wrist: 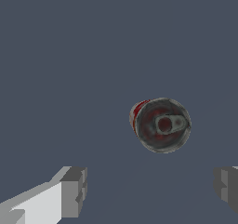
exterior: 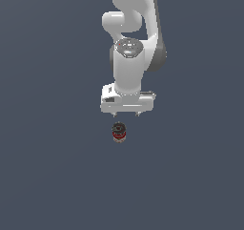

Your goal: Pick up the object and move it to a goal position.

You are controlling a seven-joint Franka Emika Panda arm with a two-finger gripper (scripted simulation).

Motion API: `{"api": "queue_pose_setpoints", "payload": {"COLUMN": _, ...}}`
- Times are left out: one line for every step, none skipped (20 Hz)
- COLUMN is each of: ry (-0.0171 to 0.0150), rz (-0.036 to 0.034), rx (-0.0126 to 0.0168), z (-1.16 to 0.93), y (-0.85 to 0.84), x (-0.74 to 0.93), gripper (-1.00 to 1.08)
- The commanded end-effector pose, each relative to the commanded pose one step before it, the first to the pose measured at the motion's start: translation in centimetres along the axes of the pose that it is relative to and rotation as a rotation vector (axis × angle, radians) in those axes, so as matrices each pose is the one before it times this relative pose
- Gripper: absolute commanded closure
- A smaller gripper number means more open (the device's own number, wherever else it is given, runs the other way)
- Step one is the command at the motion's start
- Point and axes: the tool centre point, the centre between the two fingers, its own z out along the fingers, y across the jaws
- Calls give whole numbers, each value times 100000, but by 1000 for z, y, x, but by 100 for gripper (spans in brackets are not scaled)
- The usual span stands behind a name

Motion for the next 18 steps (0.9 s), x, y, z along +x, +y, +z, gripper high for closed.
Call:
{"api": "queue_pose_setpoints", "payload": {"ry": 0, "rz": 0, "rx": 0, "z": 0, "y": 1, "x": 0, "gripper": -92}}
{"api": "queue_pose_setpoints", "payload": {"ry": -38, "rz": -85, "rx": 31, "z": -9, "y": -31, "x": -9, "gripper": -92}}
{"api": "queue_pose_setpoints", "payload": {"ry": -149, "rz": -324, "rx": 125, "z": -3, "y": -132, "x": -19, "gripper": -92}}
{"api": "queue_pose_setpoints", "payload": {"ry": -228, "rz": -490, "rx": 191, "z": -18, "y": -199, "x": -35, "gripper": -92}}
{"api": "queue_pose_setpoints", "payload": {"ry": -313, "rz": -662, "rx": 264, "z": -30, "y": -278, "x": -52, "gripper": -92}}
{"api": "queue_pose_setpoints", "payload": {"ry": -389, "rz": -798, "rx": 330, "z": -50, "y": -356, "x": -71, "gripper": -92}}
{"api": "queue_pose_setpoints", "payload": {"ry": -382, "rz": -745, "rx": 324, "z": -67, "y": -363, "x": -80, "gripper": -92}}
{"api": "queue_pose_setpoints", "payload": {"ry": -319, "rz": -579, "rx": 271, "z": -76, "y": -319, "x": -79, "gripper": -92}}
{"api": "queue_pose_setpoints", "payload": {"ry": -248, "rz": -402, "rx": 210, "z": -81, "y": -266, "x": -75, "gripper": -92}}
{"api": "queue_pose_setpoints", "payload": {"ry": -163, "rz": -213, "rx": 137, "z": -73, "y": -190, "x": -62, "gripper": -92}}
{"api": "queue_pose_setpoints", "payload": {"ry": -67, "rz": -44, "rx": 56, "z": -62, "y": -102, "x": -44, "gripper": -92}}
{"api": "queue_pose_setpoints", "payload": {"ry": 0, "rz": 0, "rx": 0, "z": -28, "y": -50, "x": -16, "gripper": -92}}
{"api": "queue_pose_setpoints", "payload": {"ry": 29, "rz": 90, "rx": -24, "z": 26, "y": 66, "x": 18, "gripper": -92}}
{"api": "queue_pose_setpoints", "payload": {"ry": 69, "rz": 38, "rx": -58, "z": 56, "y": 107, "x": 42, "gripper": -92}}
{"api": "queue_pose_setpoints", "payload": {"ry": 76, "rz": -66, "rx": -64, "z": 95, "y": 126, "x": 66, "gripper": -92}}
{"api": "queue_pose_setpoints", "payload": {"ry": 59, "rz": -134, "rx": -51, "z": 147, "y": 171, "x": 92, "gripper": -92}}
{"api": "queue_pose_setpoints", "payload": {"ry": 75, "rz": -228, "rx": -66, "z": 182, "y": 196, "x": 113, "gripper": -92}}
{"api": "queue_pose_setpoints", "payload": {"ry": 79, "rz": -290, "rx": -71, "z": 227, "y": 242, "x": 136, "gripper": -92}}
